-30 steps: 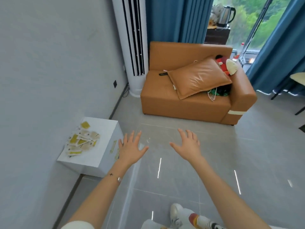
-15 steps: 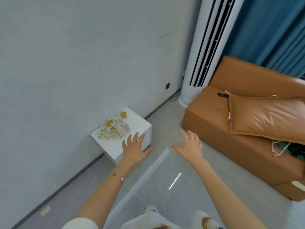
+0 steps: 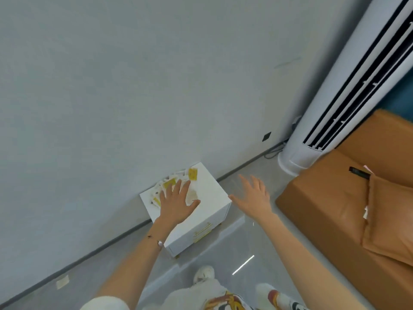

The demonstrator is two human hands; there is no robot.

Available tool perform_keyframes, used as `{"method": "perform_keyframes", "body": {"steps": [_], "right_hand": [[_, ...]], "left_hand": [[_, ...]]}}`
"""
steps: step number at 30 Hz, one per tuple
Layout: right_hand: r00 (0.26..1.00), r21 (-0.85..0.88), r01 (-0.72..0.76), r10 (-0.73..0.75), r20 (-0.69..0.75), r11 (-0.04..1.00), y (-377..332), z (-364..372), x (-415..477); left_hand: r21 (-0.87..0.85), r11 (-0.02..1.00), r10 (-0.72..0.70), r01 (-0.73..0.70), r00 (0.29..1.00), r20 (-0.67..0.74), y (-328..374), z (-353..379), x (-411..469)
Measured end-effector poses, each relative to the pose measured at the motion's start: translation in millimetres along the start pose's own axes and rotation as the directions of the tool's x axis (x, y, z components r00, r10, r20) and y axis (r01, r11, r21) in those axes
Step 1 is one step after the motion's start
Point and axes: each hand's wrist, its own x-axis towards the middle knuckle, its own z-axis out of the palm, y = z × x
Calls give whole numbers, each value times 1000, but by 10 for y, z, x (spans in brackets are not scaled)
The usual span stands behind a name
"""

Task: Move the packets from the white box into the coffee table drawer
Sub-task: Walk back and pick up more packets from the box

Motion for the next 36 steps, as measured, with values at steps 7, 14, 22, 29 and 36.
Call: {"method": "perform_keyframes", "body": {"steps": [7, 14, 22, 29, 36], "right_hand": [[996, 32, 75, -76, 55, 997, -281, 61, 1054], [955, 20, 156, -156, 252, 988, -466, 385, 1867], [845, -45, 213, -161, 510, 976, -463, 1395, 2931], [763, -116, 384, -243, 599, 916, -523, 3192, 3839], [796, -22, 439, -377, 472, 898, -486, 4221, 3995]], "left_hand": [[-15, 986, -163, 163, 987, -3, -498, -126, 699], [-70, 922, -375, 381, 923, 88, -817, 163, 994], [-264, 740, -576, 619, 786, 226, -1062, 1214, 1548], [-388, 630, -635, 673, 734, 241, -1286, 2746, 2402], [-720, 285, -848, 632, 517, 118, -1424, 3226, 2879]]}}
